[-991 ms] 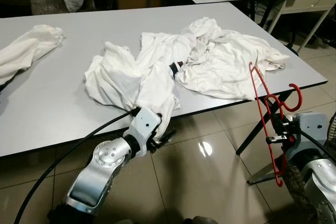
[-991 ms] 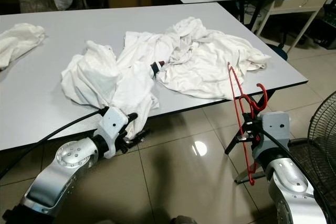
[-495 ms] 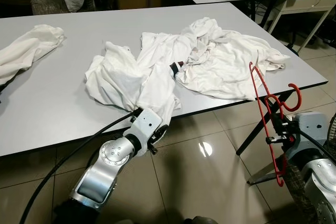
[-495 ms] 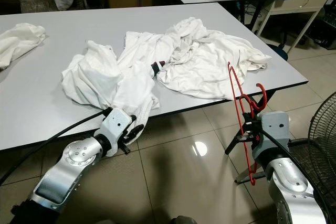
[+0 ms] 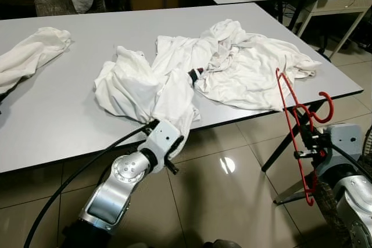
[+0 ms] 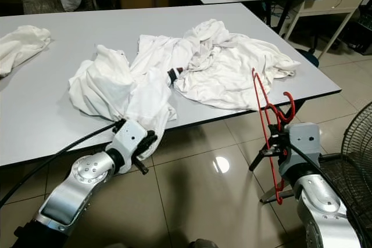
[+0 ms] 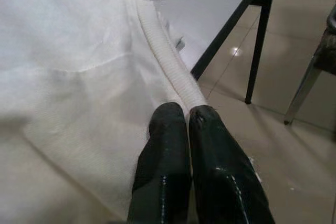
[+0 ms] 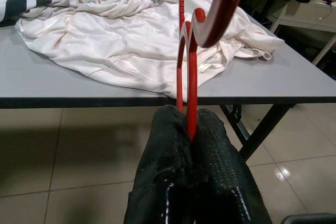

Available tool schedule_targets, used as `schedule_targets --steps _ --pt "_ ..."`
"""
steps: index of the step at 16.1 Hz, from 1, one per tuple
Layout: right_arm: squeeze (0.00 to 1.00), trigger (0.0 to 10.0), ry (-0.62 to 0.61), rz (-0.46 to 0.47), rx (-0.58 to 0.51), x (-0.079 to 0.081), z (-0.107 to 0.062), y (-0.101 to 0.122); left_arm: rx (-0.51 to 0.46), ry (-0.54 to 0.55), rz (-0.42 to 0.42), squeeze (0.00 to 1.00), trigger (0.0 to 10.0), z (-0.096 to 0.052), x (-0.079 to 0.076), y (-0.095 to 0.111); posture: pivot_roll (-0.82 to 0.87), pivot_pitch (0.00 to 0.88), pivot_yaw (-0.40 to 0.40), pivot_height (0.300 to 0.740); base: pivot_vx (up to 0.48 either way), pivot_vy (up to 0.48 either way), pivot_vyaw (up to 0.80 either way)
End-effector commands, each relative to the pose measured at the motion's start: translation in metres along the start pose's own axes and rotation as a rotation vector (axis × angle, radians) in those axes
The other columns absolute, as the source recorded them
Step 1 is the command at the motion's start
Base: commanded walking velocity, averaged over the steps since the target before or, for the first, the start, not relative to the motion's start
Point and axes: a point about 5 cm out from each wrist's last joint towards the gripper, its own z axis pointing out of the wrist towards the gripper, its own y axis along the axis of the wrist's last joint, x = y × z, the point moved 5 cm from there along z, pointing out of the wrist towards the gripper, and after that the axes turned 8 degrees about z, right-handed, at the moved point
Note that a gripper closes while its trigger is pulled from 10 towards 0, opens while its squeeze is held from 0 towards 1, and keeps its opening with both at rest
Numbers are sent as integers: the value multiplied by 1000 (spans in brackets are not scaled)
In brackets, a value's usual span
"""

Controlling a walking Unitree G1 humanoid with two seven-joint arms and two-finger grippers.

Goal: Hang hanger

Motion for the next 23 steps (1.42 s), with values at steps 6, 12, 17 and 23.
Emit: schedule_targets --steps 6,12,17,23 --pt "0 10000 -9 -13 -19 -1 0 5 -98 38 -41 0 10000 1 4 18 -200 27 -56 740 0 0 0" --pt "0 10000 0 -13 -16 1 1 4 -136 -41 -96 1000 10000 1 -11 23 -199 27 -60 740 0 0 0" --pt "0 10000 6 -20 -17 2 2 5 -103 -23 -13 1000 10000 4 -8 15 -203 25 -62 740 0 0 0" --pt "0 10000 9 -18 -20 4 2 6 -11 41 107 1000 10000 10 3 1 -201 28 -63 740 0 0 0"
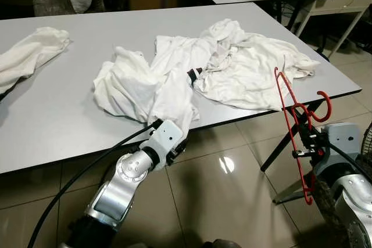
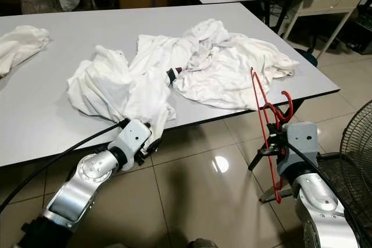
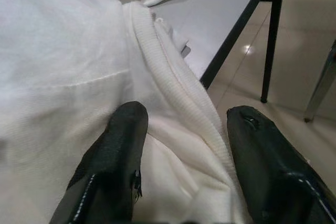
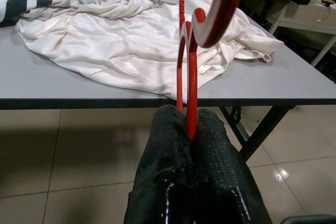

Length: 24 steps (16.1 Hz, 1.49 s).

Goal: Hang hanger

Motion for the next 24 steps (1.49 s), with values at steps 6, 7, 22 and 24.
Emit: schedule_targets --steps 6,7,22,24 --pt "0 10000 2 -15 -18 0 1 5 8 37 72 0 0 2 6 -1 -201 27 -62 740 0 0 0" --pt "0 10000 3 -15 -17 0 1 5 -12 24 65 0 0 2 3 2 -201 27 -62 740 0 0 0" --pt "0 10000 7 -17 -13 1 0 4 26 46 46 0 0 -3 4 -9 -203 19 -61 740 0 0 0" --pt "0 10000 8 -17 -14 1 0 4 -40 47 -42 0 0 -2 3 0 -200 19 -61 740 0 0 0"
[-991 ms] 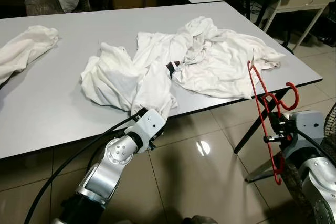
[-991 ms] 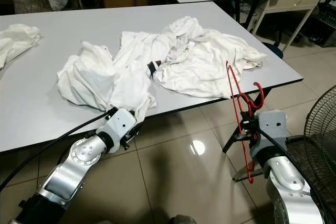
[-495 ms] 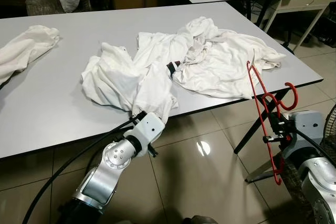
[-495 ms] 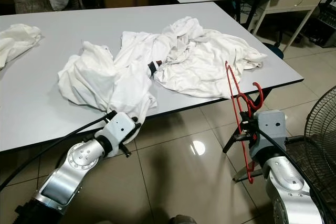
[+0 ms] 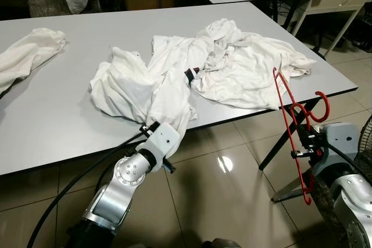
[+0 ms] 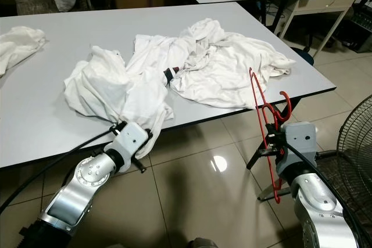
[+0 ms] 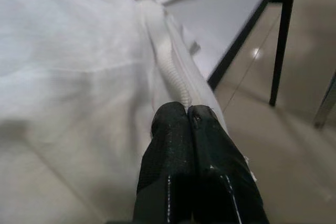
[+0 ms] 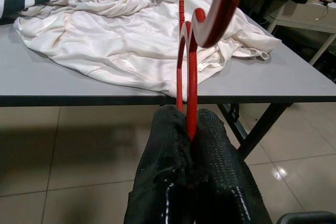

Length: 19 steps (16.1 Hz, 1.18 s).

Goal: Hang hanger

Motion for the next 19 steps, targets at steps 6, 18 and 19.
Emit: schedule_targets --steps 6,18,19 --pt "0 10000 11 -14 -33 -3 -1 8 -113 233 122 0 0 -18 54 22 -196 25 -57 740 0 0 0" --pt "0 10000 24 -9 -31 3 -1 6 -42 -19 -95 1000 10000 -5 -1 10 -196 30 -55 740 0 0 0" --pt "0 10000 24 -9 -31 3 -1 6 -26 -10 -82 1000 10000 -4 0 8 -196 30 -55 740 0 0 0"
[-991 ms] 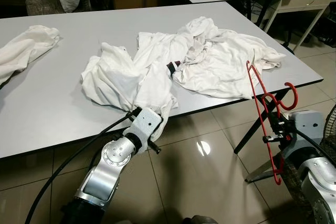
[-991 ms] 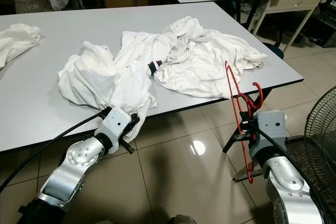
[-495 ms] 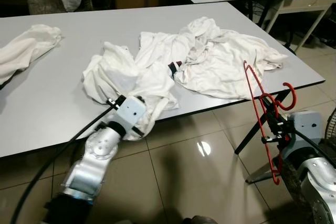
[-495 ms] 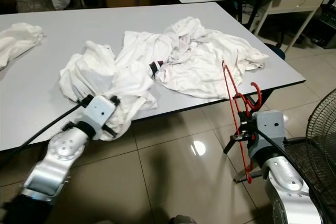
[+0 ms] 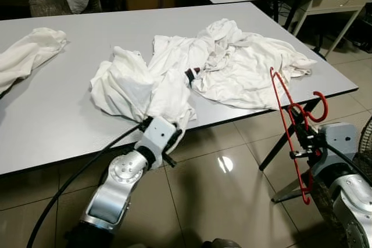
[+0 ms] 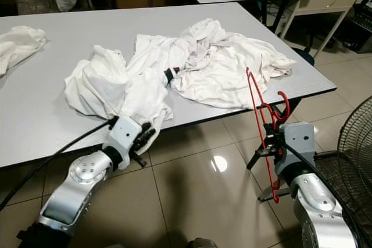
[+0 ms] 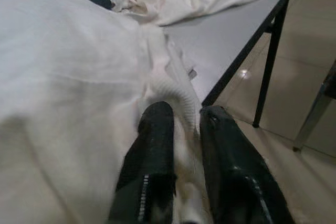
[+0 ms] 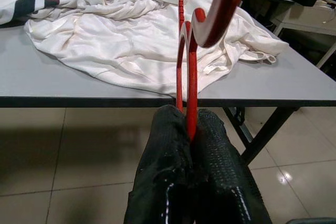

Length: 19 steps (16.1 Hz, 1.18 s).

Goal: Hang hanger

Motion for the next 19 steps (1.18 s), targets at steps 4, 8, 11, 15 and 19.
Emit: schedule_targets --steps 4,8,11,15,19 --pt "0 10000 -2 -13 -26 -1 -1 6 91 79 26 0 10000 2 11 -13 -196 30 -55 740 0 0 0" --pt "0 10000 -4 -13 -28 0 0 6 152 124 33 0 10000 1 17 -21 -198 29 -50 740 0 0 0" --pt "0 10000 -7 -13 -29 -1 0 6 215 195 38 0 1882 -4 30 -30 -198 30 -49 740 0 0 0" --pt "0 10000 -5 -13 -29 0 0 6 227 215 45 0 0 -7 35 -31 -193 30 -51 740 0 0 0" --pt "0 10000 156 67 -93 14 -3 23 22 196 151 0 0 -8 47 5 -187 25 -49 740 0 0 0"
